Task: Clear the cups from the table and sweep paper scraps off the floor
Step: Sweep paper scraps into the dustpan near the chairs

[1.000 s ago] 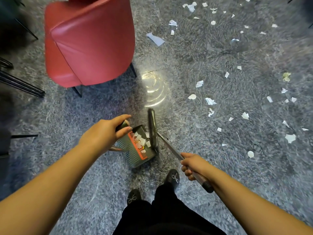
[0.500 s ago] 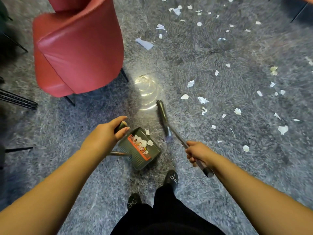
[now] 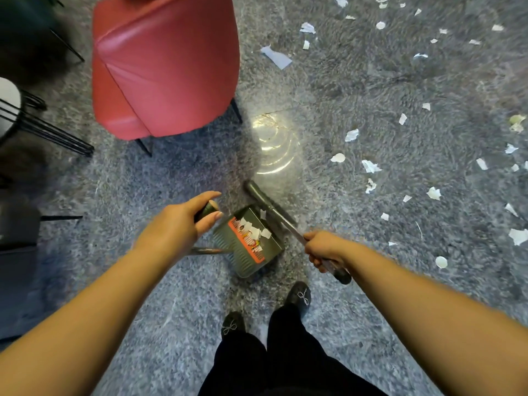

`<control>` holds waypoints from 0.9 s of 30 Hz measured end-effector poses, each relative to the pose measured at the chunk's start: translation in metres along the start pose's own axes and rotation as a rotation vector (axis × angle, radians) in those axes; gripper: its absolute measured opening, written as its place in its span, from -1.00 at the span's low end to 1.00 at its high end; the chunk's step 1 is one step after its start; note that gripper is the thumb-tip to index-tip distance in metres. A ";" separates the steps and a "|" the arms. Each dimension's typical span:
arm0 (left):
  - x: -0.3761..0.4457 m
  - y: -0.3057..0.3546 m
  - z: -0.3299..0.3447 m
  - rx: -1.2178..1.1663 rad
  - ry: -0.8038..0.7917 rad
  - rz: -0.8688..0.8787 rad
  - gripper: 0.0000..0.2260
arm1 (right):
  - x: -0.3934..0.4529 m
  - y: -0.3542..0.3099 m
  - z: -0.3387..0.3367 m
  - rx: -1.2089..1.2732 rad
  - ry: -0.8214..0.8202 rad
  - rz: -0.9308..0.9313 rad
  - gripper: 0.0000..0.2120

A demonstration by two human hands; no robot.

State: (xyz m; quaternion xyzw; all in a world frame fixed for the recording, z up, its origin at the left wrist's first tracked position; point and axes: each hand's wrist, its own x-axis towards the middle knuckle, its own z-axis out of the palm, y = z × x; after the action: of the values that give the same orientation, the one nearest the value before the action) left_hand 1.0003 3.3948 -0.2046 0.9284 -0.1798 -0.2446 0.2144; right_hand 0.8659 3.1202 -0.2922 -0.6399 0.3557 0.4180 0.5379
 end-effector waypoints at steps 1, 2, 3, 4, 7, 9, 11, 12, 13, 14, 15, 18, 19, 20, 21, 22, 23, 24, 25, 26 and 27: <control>0.000 0.000 0.001 0.004 -0.003 0.007 -0.62 | -0.003 0.002 0.006 0.012 -0.024 0.000 -0.64; 0.000 0.000 0.000 0.010 0.000 0.009 -0.62 | -0.008 0.004 0.011 0.035 -0.049 0.001 -0.62; 0.000 0.001 0.000 0.018 0.003 0.011 -0.61 | -0.012 0.006 0.014 0.065 -0.069 0.001 -0.61; 0.000 0.001 0.000 0.023 0.005 0.007 -0.60 | -0.017 0.008 0.016 0.094 -0.082 0.001 -0.60; -0.001 0.003 -0.002 0.015 -0.017 -0.009 -0.59 | -0.031 0.016 0.014 0.181 -0.075 0.019 -0.56; -0.002 0.003 -0.005 -0.009 -0.032 -0.015 -0.60 | -0.041 0.022 0.009 0.264 -0.046 0.038 -0.53; -0.003 0.004 -0.008 -0.018 -0.037 -0.013 -0.60 | -0.050 0.026 0.002 0.354 -0.022 0.052 -0.51; -0.004 0.005 -0.009 -0.021 -0.034 -0.007 -0.61 | -0.056 0.028 -0.001 0.391 -0.013 0.051 -0.51; -0.006 0.007 -0.009 -0.026 -0.026 -0.002 -0.61 | -0.060 0.030 -0.004 0.417 -0.007 0.046 -0.51; -0.006 0.009 -0.009 -0.031 -0.013 0.003 -0.62 | -0.064 0.032 -0.006 0.430 0.006 0.039 -0.51; -0.008 0.011 -0.009 -0.035 0.000 0.003 -0.63 | -0.068 0.033 -0.007 0.434 0.021 0.032 -0.50; -0.009 0.020 -0.005 -0.038 0.009 -0.001 -0.64 | -0.075 0.037 -0.010 0.461 0.067 0.020 -0.48; -0.007 0.024 -0.004 -0.038 0.004 -0.005 -0.63 | -0.077 0.039 -0.014 0.491 0.081 0.021 -0.48; -0.005 0.028 -0.003 -0.037 0.001 -0.008 -0.63 | -0.079 0.040 -0.017 0.529 0.094 0.024 -0.48; -0.003 0.032 -0.002 -0.038 0.002 -0.005 -0.63 | -0.081 0.042 -0.020 0.566 0.106 0.024 -0.48; 0.000 0.038 -0.001 -0.042 0.008 0.011 -0.62 | -0.083 0.044 -0.025 0.606 0.116 0.021 -0.48; 0.003 0.043 -0.001 -0.051 0.016 0.027 -0.62 | -0.085 0.045 -0.029 0.640 0.123 0.017 -0.47; 0.008 0.051 0.000 -0.058 0.029 0.048 -0.62 | -0.088 0.048 -0.034 0.671 0.133 0.009 -0.47; 0.013 0.057 -0.001 -0.058 0.044 0.066 -0.62 | -0.089 0.050 -0.038 0.694 0.143 -0.001 -0.46; 0.019 0.064 -0.002 -0.054 0.060 0.083 -0.62 | -0.090 0.051 -0.043 0.704 0.154 -0.011 -0.47; 0.026 0.072 -0.002 -0.052 0.072 0.105 -0.62 | -0.093 0.053 -0.048 0.709 0.163 -0.023 -0.47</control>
State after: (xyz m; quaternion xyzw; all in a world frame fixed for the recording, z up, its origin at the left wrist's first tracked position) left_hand 1.0062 3.3235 -0.1780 0.9199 -0.2141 -0.2041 0.2575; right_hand 0.7885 3.0640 -0.2243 -0.4486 0.5130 0.2102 0.7010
